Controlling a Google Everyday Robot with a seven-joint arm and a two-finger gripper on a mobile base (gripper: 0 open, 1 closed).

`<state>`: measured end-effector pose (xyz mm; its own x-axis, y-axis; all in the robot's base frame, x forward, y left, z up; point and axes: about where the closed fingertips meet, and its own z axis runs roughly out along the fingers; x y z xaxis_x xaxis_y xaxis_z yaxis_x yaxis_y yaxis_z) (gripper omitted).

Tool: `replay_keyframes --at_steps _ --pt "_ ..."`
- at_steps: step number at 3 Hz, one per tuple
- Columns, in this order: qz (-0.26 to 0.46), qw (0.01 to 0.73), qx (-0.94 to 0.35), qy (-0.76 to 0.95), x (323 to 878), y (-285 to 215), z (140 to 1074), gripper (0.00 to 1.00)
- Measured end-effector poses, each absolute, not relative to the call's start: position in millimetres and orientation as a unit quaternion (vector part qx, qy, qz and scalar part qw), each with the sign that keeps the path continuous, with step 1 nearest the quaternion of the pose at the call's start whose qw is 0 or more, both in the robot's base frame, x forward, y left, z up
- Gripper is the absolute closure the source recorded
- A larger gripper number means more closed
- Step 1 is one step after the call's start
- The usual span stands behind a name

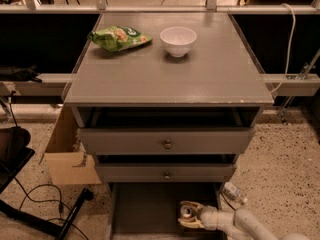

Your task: Place orange can into bottom drawer

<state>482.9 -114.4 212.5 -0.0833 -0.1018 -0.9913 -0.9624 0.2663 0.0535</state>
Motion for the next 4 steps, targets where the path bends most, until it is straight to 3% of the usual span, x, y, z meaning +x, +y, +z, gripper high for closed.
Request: replay_keyframes --at_steps 1,3,4 --pt "0.417 0.515 -0.439 0.606 483 -114 213 0.00" --pt "0.429 0.513 -0.455 0.588 471 -108 230 0.00" --pt "0.440 0.475 -0.507 0.568 427 -121 268 0.00"
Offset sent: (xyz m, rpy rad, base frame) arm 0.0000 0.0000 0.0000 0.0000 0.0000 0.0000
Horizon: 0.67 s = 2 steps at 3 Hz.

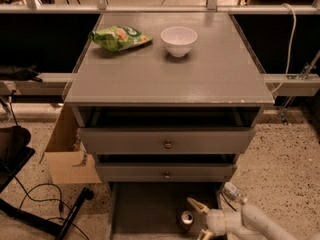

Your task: Place orange can into bottom drawer

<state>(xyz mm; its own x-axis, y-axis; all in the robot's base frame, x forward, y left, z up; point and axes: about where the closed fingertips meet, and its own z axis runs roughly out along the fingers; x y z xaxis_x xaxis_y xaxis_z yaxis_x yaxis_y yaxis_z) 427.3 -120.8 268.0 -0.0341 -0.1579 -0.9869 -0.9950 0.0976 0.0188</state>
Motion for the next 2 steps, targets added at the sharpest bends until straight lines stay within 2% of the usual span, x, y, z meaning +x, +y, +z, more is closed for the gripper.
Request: replay_keyframes --at_steps 1,2 --pt "0.453 0.433 -0.552 0.551 388 -129 313 0.00" --pt "0.425 0.392 -0.578 0.576 361 -147 355 0.00"
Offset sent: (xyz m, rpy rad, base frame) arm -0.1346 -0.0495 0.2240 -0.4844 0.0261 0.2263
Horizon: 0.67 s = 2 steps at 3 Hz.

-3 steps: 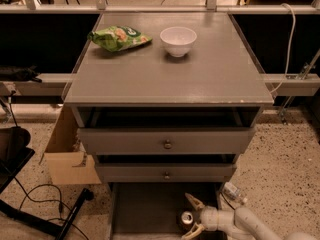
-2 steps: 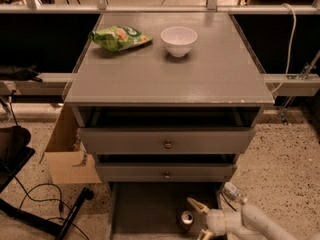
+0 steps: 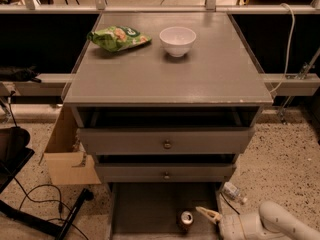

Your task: Place orange can into bottom drawer

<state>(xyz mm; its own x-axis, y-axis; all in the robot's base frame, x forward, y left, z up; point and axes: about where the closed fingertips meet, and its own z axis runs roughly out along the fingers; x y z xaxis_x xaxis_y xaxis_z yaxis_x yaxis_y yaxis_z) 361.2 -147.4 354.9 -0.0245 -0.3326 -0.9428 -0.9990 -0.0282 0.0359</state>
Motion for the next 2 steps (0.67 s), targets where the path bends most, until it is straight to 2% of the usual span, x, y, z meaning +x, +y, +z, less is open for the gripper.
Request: replay_keyframes --at_steps 1,2 --pt "0.353 0.364 -0.594 0.624 351 -157 398 0.00" --pt "0.291 0.335 -0.604 0.662 344 -145 441 0.00"
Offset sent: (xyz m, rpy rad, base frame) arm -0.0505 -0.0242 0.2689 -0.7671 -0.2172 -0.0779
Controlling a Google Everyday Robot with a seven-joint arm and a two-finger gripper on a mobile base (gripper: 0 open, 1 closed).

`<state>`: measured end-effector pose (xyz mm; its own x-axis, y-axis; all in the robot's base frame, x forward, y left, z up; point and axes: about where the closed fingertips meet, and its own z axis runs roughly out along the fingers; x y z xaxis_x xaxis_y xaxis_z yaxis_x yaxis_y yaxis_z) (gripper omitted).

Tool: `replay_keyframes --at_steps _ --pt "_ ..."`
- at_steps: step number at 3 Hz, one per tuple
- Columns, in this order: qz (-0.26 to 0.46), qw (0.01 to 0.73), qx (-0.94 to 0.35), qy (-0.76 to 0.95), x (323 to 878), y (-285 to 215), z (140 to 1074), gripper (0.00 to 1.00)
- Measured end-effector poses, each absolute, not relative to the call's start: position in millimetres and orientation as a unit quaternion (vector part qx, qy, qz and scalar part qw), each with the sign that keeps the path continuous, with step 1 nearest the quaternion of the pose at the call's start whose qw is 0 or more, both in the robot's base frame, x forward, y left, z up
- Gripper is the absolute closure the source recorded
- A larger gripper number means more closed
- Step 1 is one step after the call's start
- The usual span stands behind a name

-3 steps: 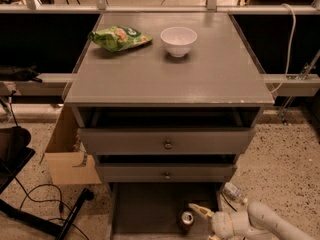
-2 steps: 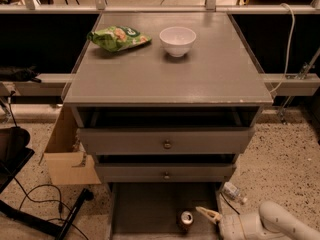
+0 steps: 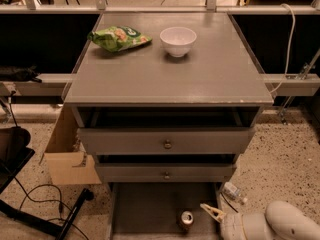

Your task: Place orange can into bottom drawer

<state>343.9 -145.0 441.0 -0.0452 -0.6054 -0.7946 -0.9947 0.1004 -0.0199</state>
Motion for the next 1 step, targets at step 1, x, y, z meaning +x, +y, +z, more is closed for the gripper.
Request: replay_keyframes --at_steps 1 --pt "0.252 0.282 -0.633 0.675 311.8 -95.3 497.4 0.00"
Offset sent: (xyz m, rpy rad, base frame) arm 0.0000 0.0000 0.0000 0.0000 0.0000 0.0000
